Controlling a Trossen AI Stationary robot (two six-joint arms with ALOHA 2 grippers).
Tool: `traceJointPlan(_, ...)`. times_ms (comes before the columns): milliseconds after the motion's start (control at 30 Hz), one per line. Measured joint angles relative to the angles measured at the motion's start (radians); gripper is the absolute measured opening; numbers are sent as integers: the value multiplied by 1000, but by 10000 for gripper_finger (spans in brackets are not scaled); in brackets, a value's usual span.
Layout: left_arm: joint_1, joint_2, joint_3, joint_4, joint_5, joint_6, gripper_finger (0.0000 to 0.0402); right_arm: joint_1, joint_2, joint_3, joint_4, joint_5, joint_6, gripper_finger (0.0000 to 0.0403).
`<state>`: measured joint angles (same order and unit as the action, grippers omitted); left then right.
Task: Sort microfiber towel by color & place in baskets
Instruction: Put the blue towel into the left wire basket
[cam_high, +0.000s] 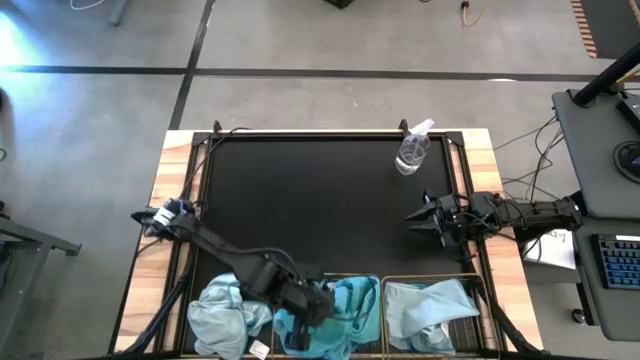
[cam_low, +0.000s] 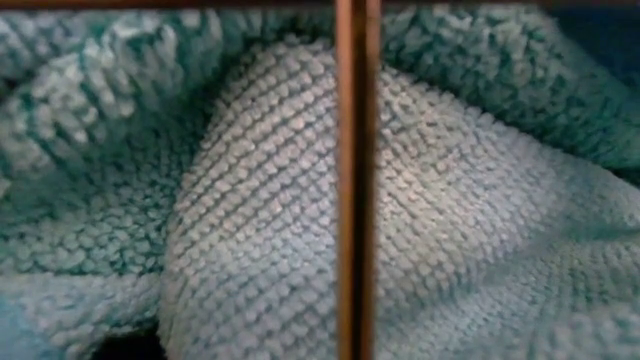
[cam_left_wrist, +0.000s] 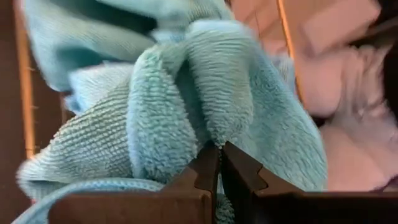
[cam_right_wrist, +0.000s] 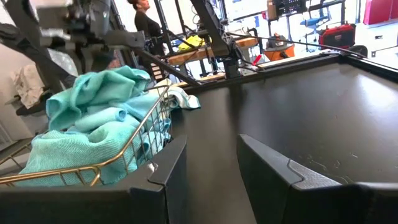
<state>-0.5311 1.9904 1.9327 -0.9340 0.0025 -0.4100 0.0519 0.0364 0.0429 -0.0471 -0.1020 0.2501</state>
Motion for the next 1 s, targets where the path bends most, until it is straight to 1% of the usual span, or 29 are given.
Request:
traceJointPlan(133,1,50,19,-46,-1,93,1,0,0,0,0,0,0,134)
traceJointPlan(267,20,83,-9,-46,0,179,1,0,0,0,0,0,3,134)
traceJointPlan(400,45,91,-50,-31,39,224,1,0,0,0,-1,0,3,134)
traceJointPlan(533,59,92,-61,-9,85,229,1,0,0,0,-1,0,3,134)
traceJointPlan(867,61,91,-61,-15,97,200,1,0,0,0,-1,0,21,134)
traceJointPlan(933,63,91,-61,-9,113,208,2,0,0,0,-1,0,28,134)
traceJointPlan(1000,66,91,-61,-13,125,170,2,0,0,0,-1,0,28,134)
